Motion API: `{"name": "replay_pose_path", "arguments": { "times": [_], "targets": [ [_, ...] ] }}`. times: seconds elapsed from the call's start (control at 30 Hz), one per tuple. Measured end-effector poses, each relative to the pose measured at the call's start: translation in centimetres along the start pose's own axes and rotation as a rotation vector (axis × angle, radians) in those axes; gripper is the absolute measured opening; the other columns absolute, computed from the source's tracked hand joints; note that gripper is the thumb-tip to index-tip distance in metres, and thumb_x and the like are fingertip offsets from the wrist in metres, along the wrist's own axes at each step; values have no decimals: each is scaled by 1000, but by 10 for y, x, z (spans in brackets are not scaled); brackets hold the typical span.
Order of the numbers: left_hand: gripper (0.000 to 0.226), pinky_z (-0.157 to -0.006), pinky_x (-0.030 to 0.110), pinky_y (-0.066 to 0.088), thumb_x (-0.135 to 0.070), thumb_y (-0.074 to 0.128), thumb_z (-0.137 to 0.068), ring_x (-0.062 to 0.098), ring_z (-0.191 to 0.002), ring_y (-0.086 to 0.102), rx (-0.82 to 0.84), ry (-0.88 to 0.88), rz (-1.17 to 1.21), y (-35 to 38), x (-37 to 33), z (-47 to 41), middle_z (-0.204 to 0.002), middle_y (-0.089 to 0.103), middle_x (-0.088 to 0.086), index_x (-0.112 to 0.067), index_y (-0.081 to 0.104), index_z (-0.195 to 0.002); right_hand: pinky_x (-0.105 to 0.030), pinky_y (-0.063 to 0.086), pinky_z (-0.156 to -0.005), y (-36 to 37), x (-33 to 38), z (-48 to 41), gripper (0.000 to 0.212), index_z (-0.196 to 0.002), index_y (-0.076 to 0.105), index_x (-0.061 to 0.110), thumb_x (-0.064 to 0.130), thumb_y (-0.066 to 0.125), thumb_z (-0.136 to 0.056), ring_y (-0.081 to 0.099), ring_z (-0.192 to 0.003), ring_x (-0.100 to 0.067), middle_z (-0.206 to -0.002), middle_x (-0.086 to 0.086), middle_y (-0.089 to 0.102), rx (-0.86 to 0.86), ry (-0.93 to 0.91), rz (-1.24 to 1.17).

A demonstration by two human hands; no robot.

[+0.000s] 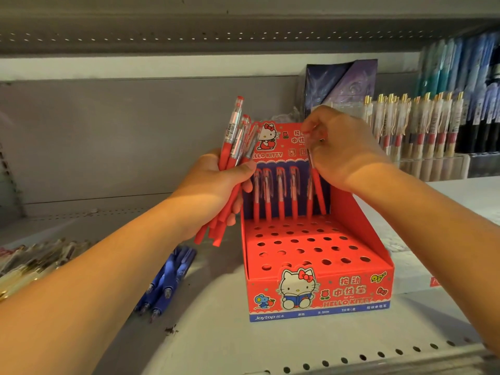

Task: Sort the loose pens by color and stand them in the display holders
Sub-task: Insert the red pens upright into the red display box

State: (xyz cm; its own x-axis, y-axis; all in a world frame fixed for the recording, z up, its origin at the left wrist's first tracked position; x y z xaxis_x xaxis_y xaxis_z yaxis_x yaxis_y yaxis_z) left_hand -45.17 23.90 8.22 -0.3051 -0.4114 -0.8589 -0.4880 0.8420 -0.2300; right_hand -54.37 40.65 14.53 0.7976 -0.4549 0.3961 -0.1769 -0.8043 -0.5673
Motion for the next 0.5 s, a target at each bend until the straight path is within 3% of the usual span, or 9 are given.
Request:
{"name": "replay_pose_path", "arguments": {
  "times": [0.1,0.27,0.4,0.5],
  "targets": [
    [17,-38,26,40,-22,59,-97,24,-41,45,9,5,3,2,-1,1,-65,62,4,-15,55,-83,-38,51,-89,1,0,1,25,-109,58,24,6,50,-94,60,-96,-24,-109,-5,61,24,12,50],
    [15,-37,26,40,-21,59,-97,22,-40,45,3,1,7,2,-3,2,-64,62,3,-16,55,-84,-33,49,-81,5,-1,3,23,-107,55,22,4,49,-94,59,-92,-24,-107,-6,60,78,41,62],
    [15,-37,25,39,-20,59,-97,20,-39,44,17,-5,19,4,-4,3,-65,61,3,-15,54,-84,-41,53,-86,0,-2,5,24,-108,55,16,0,47,-91,60,-93,-28,-107,-9,60,95,83,110],
    [15,-38,25,40,-22,60,-97,21,-41,44,20,-9,14,3,-3,4,-65,62,3,-14,54,-85,-40,53,-86,2,-3,8,28,-112,58,11,-1,51,-88,60,-96,-29,-111,-11,60,157,96,239]
  ]
}}
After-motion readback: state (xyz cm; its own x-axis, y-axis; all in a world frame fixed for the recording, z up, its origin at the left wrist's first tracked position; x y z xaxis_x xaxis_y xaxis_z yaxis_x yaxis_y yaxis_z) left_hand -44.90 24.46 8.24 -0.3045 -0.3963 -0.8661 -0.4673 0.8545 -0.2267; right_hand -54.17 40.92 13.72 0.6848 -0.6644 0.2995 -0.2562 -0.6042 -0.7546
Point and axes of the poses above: each hand's wrist, its own z-axis away from the middle knuckle, its own y-axis out of the palm, x = y × z, the point moved 9 cm from there along -z, towards the middle knuckle
